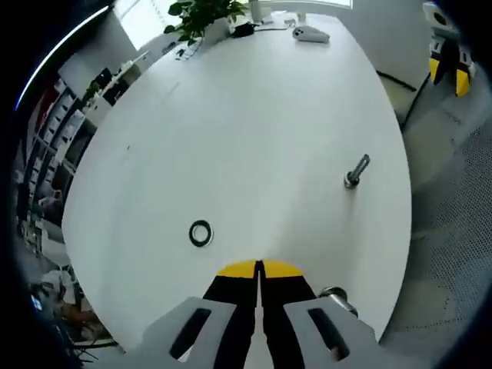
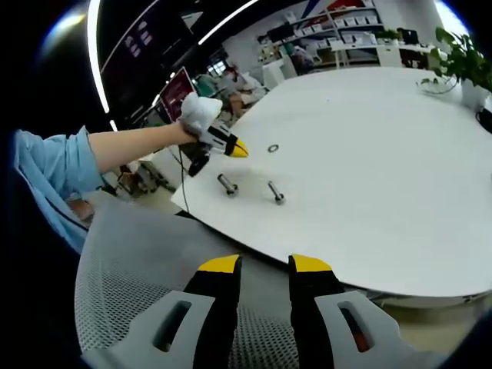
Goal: Place the washer onto the threaded stud by aligning its center hole with the stud, sliding it down to the base, and recovering from edge contact or off-axis alignment until the washer reaches the visible bottom stop.
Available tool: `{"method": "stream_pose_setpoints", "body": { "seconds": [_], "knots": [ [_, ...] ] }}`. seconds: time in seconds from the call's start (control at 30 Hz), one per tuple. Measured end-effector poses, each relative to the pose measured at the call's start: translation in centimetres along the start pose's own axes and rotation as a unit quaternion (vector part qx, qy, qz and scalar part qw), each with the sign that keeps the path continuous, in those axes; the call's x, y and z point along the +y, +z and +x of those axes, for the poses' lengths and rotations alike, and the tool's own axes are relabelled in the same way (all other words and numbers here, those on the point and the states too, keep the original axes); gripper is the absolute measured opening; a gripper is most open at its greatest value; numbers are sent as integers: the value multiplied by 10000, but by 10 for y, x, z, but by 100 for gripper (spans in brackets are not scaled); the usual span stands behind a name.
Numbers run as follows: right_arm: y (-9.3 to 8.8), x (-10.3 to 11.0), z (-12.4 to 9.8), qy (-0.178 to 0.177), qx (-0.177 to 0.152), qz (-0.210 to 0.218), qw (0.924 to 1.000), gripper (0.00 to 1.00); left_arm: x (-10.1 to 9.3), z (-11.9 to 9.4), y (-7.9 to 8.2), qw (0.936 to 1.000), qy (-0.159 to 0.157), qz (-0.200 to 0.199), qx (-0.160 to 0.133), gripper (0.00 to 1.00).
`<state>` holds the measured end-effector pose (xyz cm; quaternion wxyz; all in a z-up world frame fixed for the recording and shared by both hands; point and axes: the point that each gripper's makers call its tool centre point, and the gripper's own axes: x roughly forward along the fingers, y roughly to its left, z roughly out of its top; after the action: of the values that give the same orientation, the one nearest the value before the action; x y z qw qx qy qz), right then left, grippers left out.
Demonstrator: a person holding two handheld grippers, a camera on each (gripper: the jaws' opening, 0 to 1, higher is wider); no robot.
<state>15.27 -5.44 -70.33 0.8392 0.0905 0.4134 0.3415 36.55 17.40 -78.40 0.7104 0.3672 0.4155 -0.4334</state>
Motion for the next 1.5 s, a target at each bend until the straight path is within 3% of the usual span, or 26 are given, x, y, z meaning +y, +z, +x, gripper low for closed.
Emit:
{"method": "stream_pose_setpoints", "body": {
  "seconds": [0.03, 0.33, 0.5, 0.77, 0.97, 1.07, 1.2, 1.23, 1.27, 1.3, 1.5],
  "knots": [
    [0, 0, 0, -3, 10, -1, 10000, 27, 2, 3, 0, 10000, 2, -23, 11, 0],
    [1, -1, -1, -45, -55, 41, 10000, 26, 21, 43, 11, 9986, -80, -486, -188, 49],
    [1, -3, -1, -92, -61, 71, 9999, 26, 27, 62, 13, 9941, -218, -1057, -91, 54],
    [2, -4, -1, -119, -77, 115, 9998, 26, 19, 68, 7, 9918, -338, -1228, 80, 51],
    [1, -4, -1, -106, -59, 92, 9999, 26, 0, 62, 5, 9924, -379, -1149, 234, 43],
    [1, -4, -1, -95, -55, 78, 9999, 26, -14, 60, 0, 9950, -574, -676, 448, 36],
    [1, -4, -1, -91, -65, 77, 9999, 26, -31, 56, -8, 9936, -689, -80, 890, 4],
    [1, -4, -1, -92, -72, 83, 9999, 26, -38, 54, -8, 9921, -776, 214, 960, 3],
    [2, -4, -1, -93, -82, 89, 9999, 26, -33, 54, -7, 9939, -533, 226, 939, 2],
    [2, -4, -1, -95, -94, 94, 9999, 26, -34, 54, -6, 9938, -498, 272, 951, 2],
    [3, -4, -1, -89, -136, 100, 9998, 26, -59, 49, -4, 9914, -653, 534, 1005, 2]
  ]
}}
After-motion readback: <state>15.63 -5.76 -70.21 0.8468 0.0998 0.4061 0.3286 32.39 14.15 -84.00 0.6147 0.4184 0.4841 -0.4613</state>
